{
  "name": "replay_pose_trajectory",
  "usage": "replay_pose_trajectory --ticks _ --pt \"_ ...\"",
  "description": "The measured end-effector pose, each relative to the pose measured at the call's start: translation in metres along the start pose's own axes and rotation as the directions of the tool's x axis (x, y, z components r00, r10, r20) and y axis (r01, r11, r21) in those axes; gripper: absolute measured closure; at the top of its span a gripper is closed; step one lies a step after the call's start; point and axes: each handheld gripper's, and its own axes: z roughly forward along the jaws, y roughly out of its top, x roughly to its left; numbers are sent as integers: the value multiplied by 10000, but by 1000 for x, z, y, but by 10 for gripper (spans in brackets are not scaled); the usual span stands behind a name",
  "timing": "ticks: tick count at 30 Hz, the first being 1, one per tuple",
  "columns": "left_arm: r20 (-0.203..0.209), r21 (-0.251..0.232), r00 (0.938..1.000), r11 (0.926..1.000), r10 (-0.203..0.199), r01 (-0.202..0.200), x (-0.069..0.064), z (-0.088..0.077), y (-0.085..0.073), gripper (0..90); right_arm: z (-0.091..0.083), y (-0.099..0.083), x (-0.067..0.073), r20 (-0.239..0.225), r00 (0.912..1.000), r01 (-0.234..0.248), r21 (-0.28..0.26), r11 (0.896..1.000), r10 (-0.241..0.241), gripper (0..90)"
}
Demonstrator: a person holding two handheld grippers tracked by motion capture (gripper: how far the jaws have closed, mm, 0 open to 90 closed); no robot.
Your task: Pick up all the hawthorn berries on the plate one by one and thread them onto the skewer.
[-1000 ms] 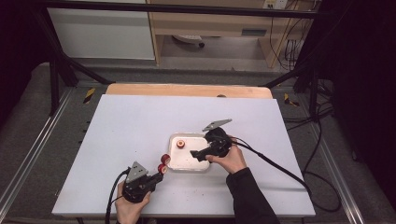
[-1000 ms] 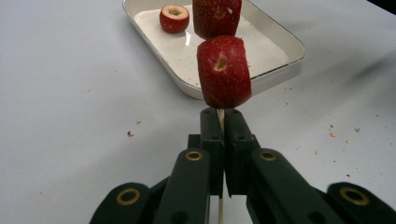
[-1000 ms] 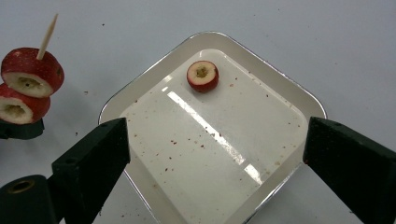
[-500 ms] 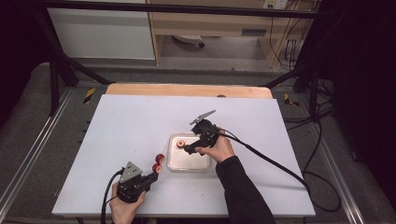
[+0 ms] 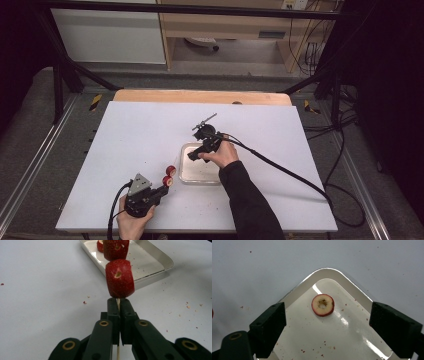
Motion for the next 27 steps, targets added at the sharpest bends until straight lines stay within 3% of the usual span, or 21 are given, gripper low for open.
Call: replay_pose_trajectory --ticks 8,13,18,22,27 --pt "28 5 10000 10000 -50 50 0 -1 0 879 14 9 -4 -175 9996 -199 478 9987 207 276" --pt "73 9 10000 10000 -18 18 0 0 0 879 22 14 -6 -98 10000 -4 1046 9945 14 327" --pt "96 26 10000 10000 -15 14 1 0 0 879 27 18 -6 -143 9999 110 1297 9915 -92 380" --pt "103 51 9999 10000 3 -4 1 0 0 879 31 19 -7 -272 9995 -121 1547 9879 165 421" --pt "126 115 9999 9999 33 -34 0 1 -1 879 34 20 -6 -345 9993 -72 1744 9847 134 472"
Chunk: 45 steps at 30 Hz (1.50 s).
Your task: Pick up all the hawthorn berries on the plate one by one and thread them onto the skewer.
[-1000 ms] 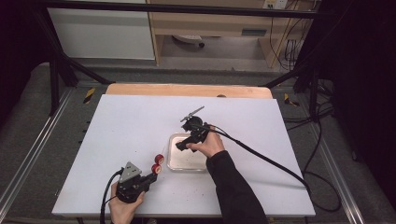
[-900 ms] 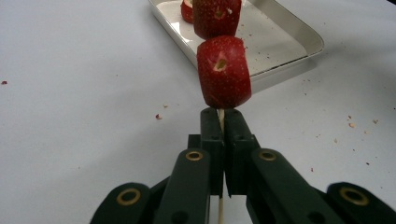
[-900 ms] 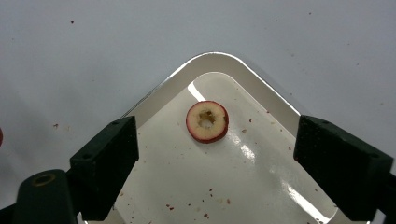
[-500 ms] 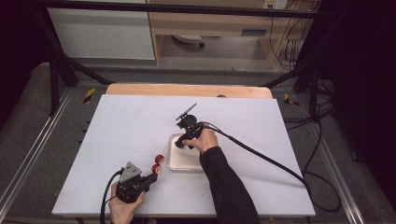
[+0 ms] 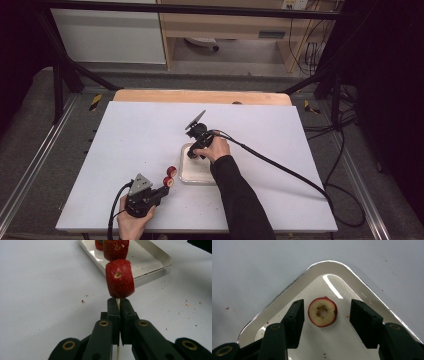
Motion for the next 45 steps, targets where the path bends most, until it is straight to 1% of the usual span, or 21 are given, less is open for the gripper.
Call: replay_pose_trajectory --ticks 1,2,3,4,9,10,11,14,16,19,23,30,31,32,34,36,37,38,40,43,45 --pt "2 1 10000 10000 -2 2 0 0 0 879 1 0 1 -43 10000 -80 28 10000 80 488" --pt "4 9 10000 10000 0 0 0 0 0 879 1 1 1 -10 10000 34 47 10000 -34 501" --pt "3 3 10000 10000 -4 4 0 0 0 880 2 1 2 -26 10000 -24 51 10000 24 515" --pt "5 -5 10000 10000 -6 6 0 0 0 879 2 1 2 0 10000 68 82 9999 -68 529" --pt "6 -1 10000 10000 5 -5 0 0 0 879 4 2 3 9 10000 93 141 9999 -93 595" --pt "6 9 10000 10000 5 -5 0 0 0 879 4 2 4 -18 10000 17 120 9999 -17 611" --pt "8 -3 10000 10000 5 -5 0 0 0 879 5 2 3 37 9998 193 162 9997 -194 612" --pt "7 -6 10000 10000 9 -9 0 0 0 879 4 2 3 59 9999 134 216 9997 -136 616" --pt "2 -10 10000 10000 9 -9 0 0 0 879 2 2 4 44 9999 -152 103 9998 152 617" --pt "24 13 10000 10000 27 -27 -1 0 0 879 -5 1 4 12 9997 -252 -46 9997 252 618" --pt "27 -7 10000 10000 63 -63 -3 0 0 879 -18 -1 6 -102 9991 -411 -410 9983 407 618" --pt "75 -20 9999 9999 103 -103 -7 2 2 879 -40 -14 9 -422 9959 -848 -1166 9895 804 619" --pt "92 -25 9999 9999 106 -106 -8 3 2 879 -42 -17 8 -465 9955 -876 -1337 9871 820 619" --pt "102 -28 9999 9999 119 -119 -9 4 2 880 -45 -19 9 -599 9931 -1085 -1500 9827 1005 619" --pt "131 -27 9998 9999 163 -162 -12 5 3 879 -49 -26 8 -623 9925 -1146 -1677 9792 1055 619" --pt "149 -50 9997 9998 217 -217 -15 7 4 879 -52 -32 7 -741 9903 -1294 -1904 9731 1171 619" --pt "108 -25 9995 9996 294 -294 -16 7 5 879 -54 -36 6 -846 9886 -1393 -2055 9687 1242 619" --pt "199 -30 9994 9996 281 -280 -18 8 5 879 -56 -40 5 -950 9867 -1500 -2220 9634 1317 619" --pt "156 -29 9993 9995 326 -325 -20 9 6 879 -61 -48 2 -1119 9832 -1681 -2499 9536 1440 619" --pt "213 -29 9993 9995 304 -304 -25 12 7 879 -66 -60 -2 -1264 9778 -1977 -2906 9362 1672 620" --pt "247 -16 9991 9994 353 -353 -27 14 8 879 -68 -68 -4 -1328 9761 -2057 -3129 9272 1717 619"
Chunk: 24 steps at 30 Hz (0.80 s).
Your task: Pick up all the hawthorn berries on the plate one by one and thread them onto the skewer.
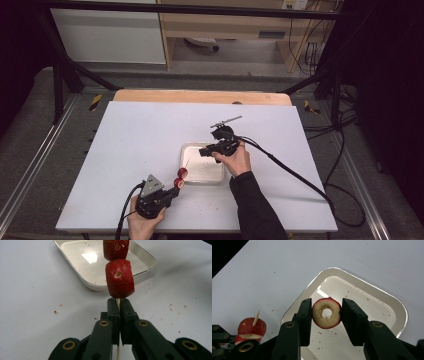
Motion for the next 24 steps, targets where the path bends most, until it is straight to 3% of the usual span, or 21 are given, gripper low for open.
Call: replay_pose_trajectory --ticks 4,9,15,19,24 --pt "79 0 9999 10000 64 -64 -7 4 3 879 -9 -12 -5 -201 9994 -281 -524 9982 271 620" --pt "234 10 9997 10000 84 -84 -17 9 7 879 -19 -28 -9 -548 9964 -733 -1663 9833 650 619" --pt "319 -52 9995 10000 -17 19 -26 15 9 879 -28 -46 -15 -1251 9852 -1516 -3118 9380 1176 619" --pt "274 -134 9996 9999 -35 39 -31 18 11 879 -32 -55 -16 -1531 9785 -1864 -3713 9096 1380 620" --pt "347 -190 9993 9997 -171 178 -37 22 13 879 -32 -62 -15 -1757 9738 -2053 -4050 8910 1445 620"
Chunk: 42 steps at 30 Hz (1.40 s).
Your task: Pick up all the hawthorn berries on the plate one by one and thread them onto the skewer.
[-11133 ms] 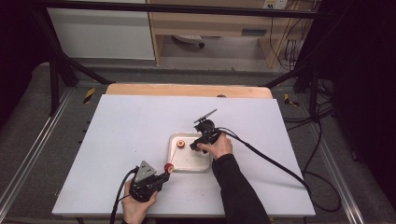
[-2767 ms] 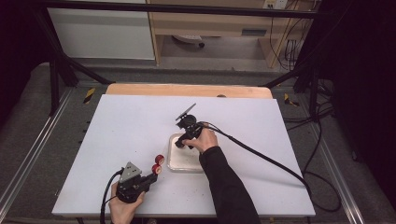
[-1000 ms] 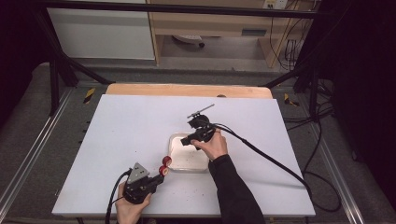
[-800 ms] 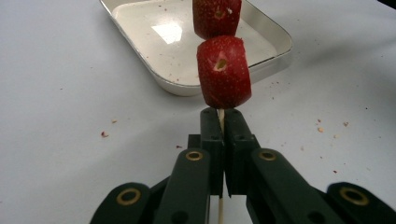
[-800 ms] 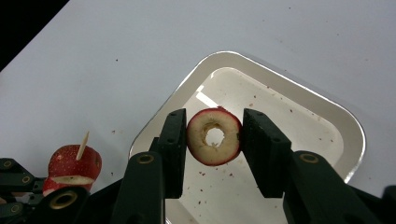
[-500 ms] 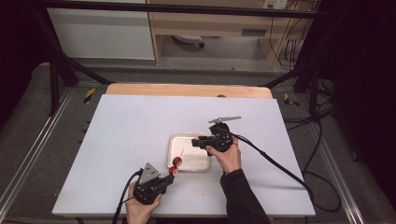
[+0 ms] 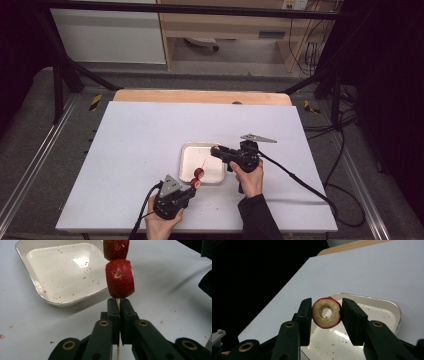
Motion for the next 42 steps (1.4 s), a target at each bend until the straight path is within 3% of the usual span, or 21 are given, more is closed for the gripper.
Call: replay_pose_trajectory --ticks 7,14,24,42 --pt "70 -98 9996 9996 -278 279 -7 5 2 879 -2 -3 5 -230 9997 -92 -555 9984 79 620" --pt "133 -359 9971 9965 -751 755 -12 10 2 879 -3 -6 9 -454 9990 -104 -1381 9904 42 620" --pt "176 -677 9945 9923 -1032 1041 -18 14 2 879 0 -9 12 -738 9971 -324 -1771 9837 195 620" --pt "163 -984 9933 9884 -1148 1159 -18 14 2 879 0 -12 14 -959 9949 -503 -1897 9805 325 620"
